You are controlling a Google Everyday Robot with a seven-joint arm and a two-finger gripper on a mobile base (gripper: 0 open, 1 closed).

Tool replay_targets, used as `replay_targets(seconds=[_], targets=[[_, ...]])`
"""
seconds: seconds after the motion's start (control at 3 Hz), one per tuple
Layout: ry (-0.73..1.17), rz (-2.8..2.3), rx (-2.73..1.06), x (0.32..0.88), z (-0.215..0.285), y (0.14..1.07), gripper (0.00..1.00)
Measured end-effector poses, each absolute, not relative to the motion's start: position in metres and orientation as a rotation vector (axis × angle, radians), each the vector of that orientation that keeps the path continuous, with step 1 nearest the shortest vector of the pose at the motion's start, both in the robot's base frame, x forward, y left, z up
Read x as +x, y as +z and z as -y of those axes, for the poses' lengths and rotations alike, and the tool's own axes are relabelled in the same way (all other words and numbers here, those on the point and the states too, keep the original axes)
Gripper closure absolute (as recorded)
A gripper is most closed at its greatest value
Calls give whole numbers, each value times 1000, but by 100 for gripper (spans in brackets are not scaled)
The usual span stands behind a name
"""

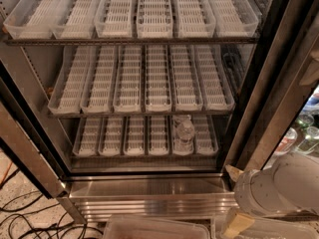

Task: Pick water bottle from bottom shelf of fridge

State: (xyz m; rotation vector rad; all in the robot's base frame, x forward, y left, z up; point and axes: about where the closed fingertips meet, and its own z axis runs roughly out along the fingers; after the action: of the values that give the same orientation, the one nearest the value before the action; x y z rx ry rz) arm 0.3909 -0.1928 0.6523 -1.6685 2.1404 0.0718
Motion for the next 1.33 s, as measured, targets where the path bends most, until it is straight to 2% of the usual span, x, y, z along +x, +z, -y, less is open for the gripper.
replay_targets(seconds=[0.33,0.67,1.33], targets=[[165,-2081,-1651,401,180,653,0],[349,-1916,-1576,430,145,661,0],[573,-1640,-1427,464,92,697,0]])
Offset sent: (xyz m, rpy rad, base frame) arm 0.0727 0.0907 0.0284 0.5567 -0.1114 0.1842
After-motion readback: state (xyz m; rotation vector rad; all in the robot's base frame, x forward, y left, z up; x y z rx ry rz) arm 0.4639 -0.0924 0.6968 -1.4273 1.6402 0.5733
